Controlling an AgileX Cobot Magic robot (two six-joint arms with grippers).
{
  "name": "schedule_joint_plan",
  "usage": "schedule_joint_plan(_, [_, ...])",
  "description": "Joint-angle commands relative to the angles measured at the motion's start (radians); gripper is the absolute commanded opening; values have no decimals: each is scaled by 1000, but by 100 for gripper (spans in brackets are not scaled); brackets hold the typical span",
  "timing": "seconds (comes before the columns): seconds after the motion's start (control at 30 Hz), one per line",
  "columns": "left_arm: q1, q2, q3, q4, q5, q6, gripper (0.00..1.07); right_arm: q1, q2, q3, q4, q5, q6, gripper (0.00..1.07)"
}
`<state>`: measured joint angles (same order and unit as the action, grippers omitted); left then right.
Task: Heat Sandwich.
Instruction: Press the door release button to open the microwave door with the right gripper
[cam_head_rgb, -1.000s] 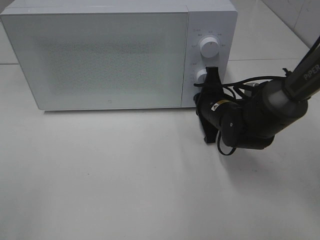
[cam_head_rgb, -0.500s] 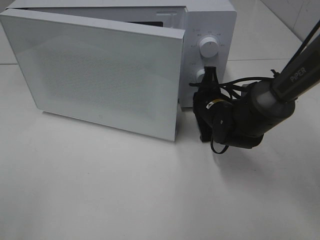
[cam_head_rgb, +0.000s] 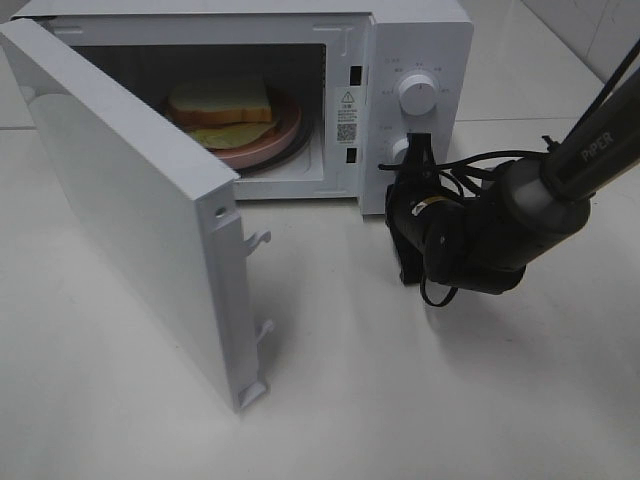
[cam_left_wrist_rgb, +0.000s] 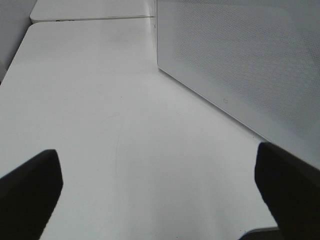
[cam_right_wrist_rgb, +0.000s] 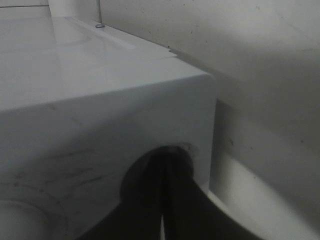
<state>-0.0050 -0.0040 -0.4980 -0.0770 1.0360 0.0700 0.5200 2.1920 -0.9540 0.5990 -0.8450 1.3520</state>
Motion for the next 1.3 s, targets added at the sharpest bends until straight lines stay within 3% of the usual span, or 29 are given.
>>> schedule_joint_plan(0.03, [2, -22, 3, -3, -5, 0, 101, -43, -4, -105, -92, -188, -33, 1])
schedule_joint_plan(1.3, [2, -22, 3, -3, -5, 0, 101, -42, -107, -44, -64, 14, -127, 1])
